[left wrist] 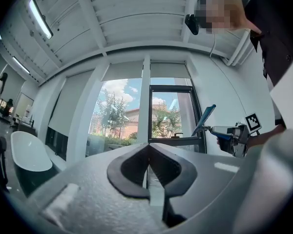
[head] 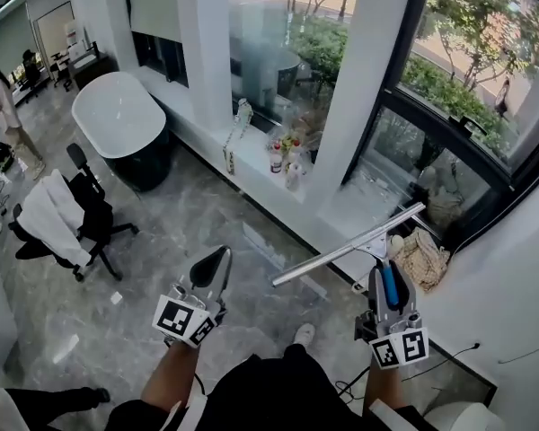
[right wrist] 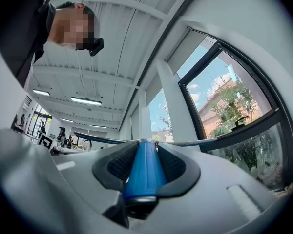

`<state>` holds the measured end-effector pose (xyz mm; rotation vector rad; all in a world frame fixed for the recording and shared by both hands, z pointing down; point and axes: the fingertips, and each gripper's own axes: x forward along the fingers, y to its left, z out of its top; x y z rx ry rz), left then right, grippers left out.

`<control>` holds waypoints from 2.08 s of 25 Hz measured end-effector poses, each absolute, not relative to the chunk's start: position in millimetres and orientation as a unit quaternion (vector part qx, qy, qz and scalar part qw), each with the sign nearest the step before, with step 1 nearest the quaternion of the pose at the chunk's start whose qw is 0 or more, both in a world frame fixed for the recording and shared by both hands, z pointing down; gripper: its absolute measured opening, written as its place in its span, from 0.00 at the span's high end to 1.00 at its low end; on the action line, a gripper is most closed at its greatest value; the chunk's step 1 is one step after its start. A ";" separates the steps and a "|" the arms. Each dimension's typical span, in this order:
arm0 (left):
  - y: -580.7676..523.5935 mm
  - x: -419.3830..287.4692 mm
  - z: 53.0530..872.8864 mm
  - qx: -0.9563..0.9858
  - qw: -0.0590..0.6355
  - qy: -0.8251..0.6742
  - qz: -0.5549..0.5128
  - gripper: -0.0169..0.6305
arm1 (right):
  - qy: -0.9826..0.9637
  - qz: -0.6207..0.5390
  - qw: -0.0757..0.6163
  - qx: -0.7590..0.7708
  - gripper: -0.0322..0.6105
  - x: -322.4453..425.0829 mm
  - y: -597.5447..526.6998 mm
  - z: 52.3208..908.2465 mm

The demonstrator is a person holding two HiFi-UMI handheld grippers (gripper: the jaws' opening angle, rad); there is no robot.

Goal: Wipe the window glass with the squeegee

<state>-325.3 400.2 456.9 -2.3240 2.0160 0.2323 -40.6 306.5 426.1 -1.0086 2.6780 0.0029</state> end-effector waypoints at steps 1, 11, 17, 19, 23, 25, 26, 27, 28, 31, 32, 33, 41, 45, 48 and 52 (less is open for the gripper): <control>389.9 -320.3 456.5 -0.755 0.029 0.650 0.077 0.97 | 0.926 0.002 0.139 -0.351 0.74 -36.7 294.9 426.5; 272.2 -278.4 449.6 -0.771 0.049 0.631 0.077 0.97 | 0.914 0.026 0.160 -0.373 0.74 9.6 188.6 418.7; 206.3 -230.6 447.0 -0.788 0.053 0.609 0.076 0.97 | 0.900 0.031 0.167 -0.402 0.74 62.9 141.6 417.4; 185.7 -214.5 446.3 -0.793 0.050 0.602 0.081 0.97 | 0.895 0.034 0.170 -0.411 0.74 80.9 130.5 415.3; 151.0 -175.5 445.4 -0.815 0.044 0.572 0.084 0.97 | 0.882 0.039 0.169 -0.439 0.74 116.2 115.9 417.8; 134.9 -159.0 448.4 -0.827 0.039 0.555 0.079 0.97 | 0.873 0.034 0.168 -0.457 0.74 131.7 107.7 422.1; 127.2 -152.7 450.8 -0.833 0.037 0.548 0.075 0.97 | 0.868 0.031 0.167 -0.466 0.74 138.6 103.7 424.6; 119.5 -147.9 453.2 -0.837 0.035 0.542 0.073 0.97 | 0.864 0.030 0.166 -0.475 0.74 144.9 99.6 426.6; 111.2 -144.3 455.2 -0.840 0.033 0.536 0.071 0.97 | 0.859 0.029 0.166 -0.483 0.74 150.5 95.4 428.0; 80.9 -134.1 460.0 -0.852 0.026 0.518 0.072 0.97 | 0.846 0.034 0.160 -0.508 0.74 165.4 82.7 430.1; 69.5 -129.3 461.7 -0.857 0.022 0.510 0.073 0.97 | 0.841 0.036 0.156 -0.517 0.74 170.2 79.1 430.8; 57.8 -123.9 463.0 -0.862 0.020 0.501 0.076 0.97 | 0.836 0.039 0.153 -0.526 0.74 174.7 75.4 431.4; -36.4 -80.4 452.3 -0.907 0.020 0.411 0.091 0.97 | 0.781 0.063 0.145 -0.604 0.74 205.1 39.0 418.5; -74.9 -72.5 446.4 -0.920 0.012 0.380 0.093 0.97 | 0.755 0.074 0.143 -0.635 0.74 210.2 14.6 410.9; -105.3 -69.4 442.2 -0.927 0.008 0.361 0.098 0.97 | 0.742 0.086 0.141 -0.649 0.74 205.1 -6.9 403.1; -136.0 -68.3 440.0 -0.937 0.010 0.334 0.100 0.97 | 0.725 0.108 0.133 -0.667 0.74 194.2 -35.0 390.3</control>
